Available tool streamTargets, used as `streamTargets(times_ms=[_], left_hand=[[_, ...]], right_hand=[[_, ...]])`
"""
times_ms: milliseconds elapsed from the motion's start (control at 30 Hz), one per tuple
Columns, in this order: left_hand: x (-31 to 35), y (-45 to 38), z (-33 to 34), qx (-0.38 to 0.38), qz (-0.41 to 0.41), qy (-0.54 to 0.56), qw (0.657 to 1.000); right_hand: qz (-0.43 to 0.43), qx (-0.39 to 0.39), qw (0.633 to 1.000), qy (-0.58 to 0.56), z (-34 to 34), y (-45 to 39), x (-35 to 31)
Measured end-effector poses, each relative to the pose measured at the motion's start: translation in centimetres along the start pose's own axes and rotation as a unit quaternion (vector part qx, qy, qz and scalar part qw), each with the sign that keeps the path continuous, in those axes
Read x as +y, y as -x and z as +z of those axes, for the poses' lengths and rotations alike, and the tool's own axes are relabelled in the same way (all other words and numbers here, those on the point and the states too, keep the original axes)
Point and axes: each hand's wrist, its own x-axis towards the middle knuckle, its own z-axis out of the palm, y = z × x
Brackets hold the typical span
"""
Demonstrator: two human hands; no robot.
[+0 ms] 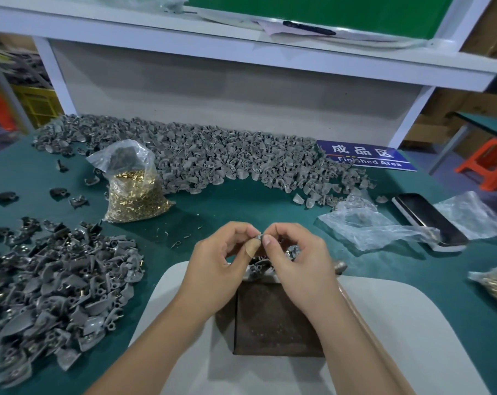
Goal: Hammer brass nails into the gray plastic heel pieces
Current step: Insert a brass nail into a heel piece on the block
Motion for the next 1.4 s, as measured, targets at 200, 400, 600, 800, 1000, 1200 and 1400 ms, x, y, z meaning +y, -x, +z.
streamTargets(times_ms=[200, 400, 600, 800, 1000, 1200, 1400], left_hand=[[2.0, 0.2, -0.3, -0.09, 0.02, -0.012, 0.996], [2.2, 1.2, 0.2, -0.23, 0.094, -0.143, 0.958], [1.7, 1.0, -0.2, -0.22, 0.122, -0.209, 0.945], [2.2, 1.2, -0.6, -0.217, 0.125, -0.241, 0.938], [2.3, 1.0, -1.1, -0.197, 0.117, -0.264, 0.937], [2.3, 1.0, -1.1, -0.198, 0.099, -0.257, 0.941], [2.3, 0.9, -1.1, -0.206, 0.089, -0.24, 0.944]], right_hand=[[-0.013, 0.076, 0.997, -0.004, -2.8, 1.7, -0.6], [0.169, 0.086, 0.939, 0.287, -7.8, 5.7, 2.4], [0.181, 0.004, 0.908, 0.377, -8.9, 7.9, 1.9], [0.201, -0.028, 0.867, 0.456, -9.0, 8.3, 0.0], [0.156, -0.001, 0.959, 0.235, -10.8, 8.3, -3.0], [0.09, -0.056, 0.967, 0.233, -9.9, 8.6, -4.1], [0.086, -0.071, 0.965, 0.239, -9.3, 9.1, -3.6]])
